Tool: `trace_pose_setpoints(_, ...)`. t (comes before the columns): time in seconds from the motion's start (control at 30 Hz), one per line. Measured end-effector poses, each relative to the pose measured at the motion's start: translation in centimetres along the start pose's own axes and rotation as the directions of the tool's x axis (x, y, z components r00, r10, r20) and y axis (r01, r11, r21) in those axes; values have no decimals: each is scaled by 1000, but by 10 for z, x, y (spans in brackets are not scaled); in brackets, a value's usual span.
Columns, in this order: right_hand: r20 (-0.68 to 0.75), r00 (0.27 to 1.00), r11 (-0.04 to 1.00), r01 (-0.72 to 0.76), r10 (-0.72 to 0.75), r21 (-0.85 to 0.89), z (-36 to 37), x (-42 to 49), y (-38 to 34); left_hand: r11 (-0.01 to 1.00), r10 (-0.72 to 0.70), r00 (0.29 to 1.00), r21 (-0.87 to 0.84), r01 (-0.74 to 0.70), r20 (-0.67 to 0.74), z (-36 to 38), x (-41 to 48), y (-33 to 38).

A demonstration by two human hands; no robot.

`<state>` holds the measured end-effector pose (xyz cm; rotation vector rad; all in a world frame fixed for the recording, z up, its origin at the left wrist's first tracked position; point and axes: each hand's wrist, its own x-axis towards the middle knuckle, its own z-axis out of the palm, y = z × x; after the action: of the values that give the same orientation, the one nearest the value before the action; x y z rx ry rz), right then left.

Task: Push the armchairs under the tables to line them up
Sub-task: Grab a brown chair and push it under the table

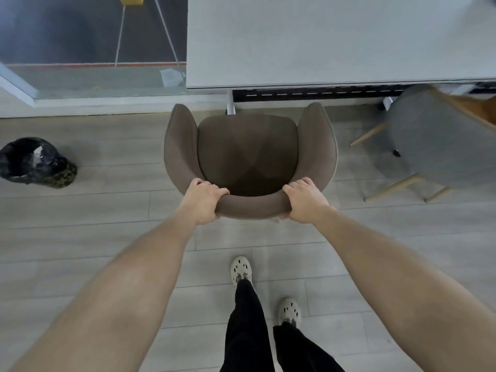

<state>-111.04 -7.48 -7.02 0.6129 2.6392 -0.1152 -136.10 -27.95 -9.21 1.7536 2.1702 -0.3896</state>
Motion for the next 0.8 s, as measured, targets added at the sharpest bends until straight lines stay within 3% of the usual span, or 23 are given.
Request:
trace_pose_setpoints(0.53,-46,998,999,35,-33,37,64,-124,57,998,-50,998,-40,52,49,20,-52,147)
trace_pose_setpoints(0.8,-64,998,998,6,-2,66,78,-141,85,999,-27,998,-30,28,52,10,-40,175)
